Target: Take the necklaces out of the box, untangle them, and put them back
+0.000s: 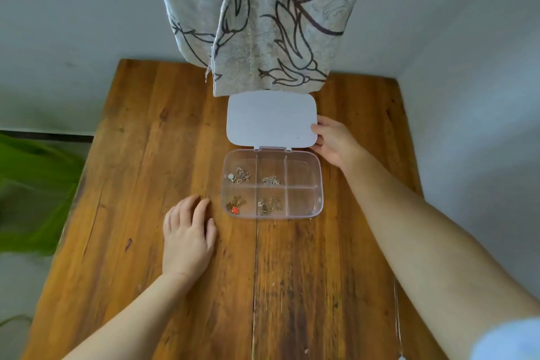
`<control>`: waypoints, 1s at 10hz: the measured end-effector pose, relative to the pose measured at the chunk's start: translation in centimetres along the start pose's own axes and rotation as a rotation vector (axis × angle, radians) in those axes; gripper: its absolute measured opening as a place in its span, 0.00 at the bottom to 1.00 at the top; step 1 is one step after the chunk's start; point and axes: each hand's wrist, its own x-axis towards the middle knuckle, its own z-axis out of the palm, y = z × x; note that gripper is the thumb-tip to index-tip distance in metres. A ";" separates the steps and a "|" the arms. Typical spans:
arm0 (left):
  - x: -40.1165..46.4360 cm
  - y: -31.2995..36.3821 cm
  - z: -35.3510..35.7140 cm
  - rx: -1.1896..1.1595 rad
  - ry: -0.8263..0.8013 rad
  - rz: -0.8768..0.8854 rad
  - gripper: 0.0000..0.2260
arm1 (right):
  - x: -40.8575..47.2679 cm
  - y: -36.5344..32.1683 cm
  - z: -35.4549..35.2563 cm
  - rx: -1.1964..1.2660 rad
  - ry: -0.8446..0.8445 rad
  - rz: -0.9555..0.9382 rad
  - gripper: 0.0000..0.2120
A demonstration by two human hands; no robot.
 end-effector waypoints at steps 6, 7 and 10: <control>-0.1 0.1 -0.5 0.011 -0.081 -0.033 0.24 | -8.4 3.1 -3.4 -0.913 -0.111 -0.623 0.16; -0.1 0.3 -0.5 0.012 -0.088 -0.042 0.23 | -8.1 5.1 -3.8 -1.136 -0.100 -0.677 0.19; -0.1 0.3 -0.9 0.015 -0.145 -0.056 0.20 | -8.6 6.8 -3.8 -1.566 -0.099 -0.735 0.26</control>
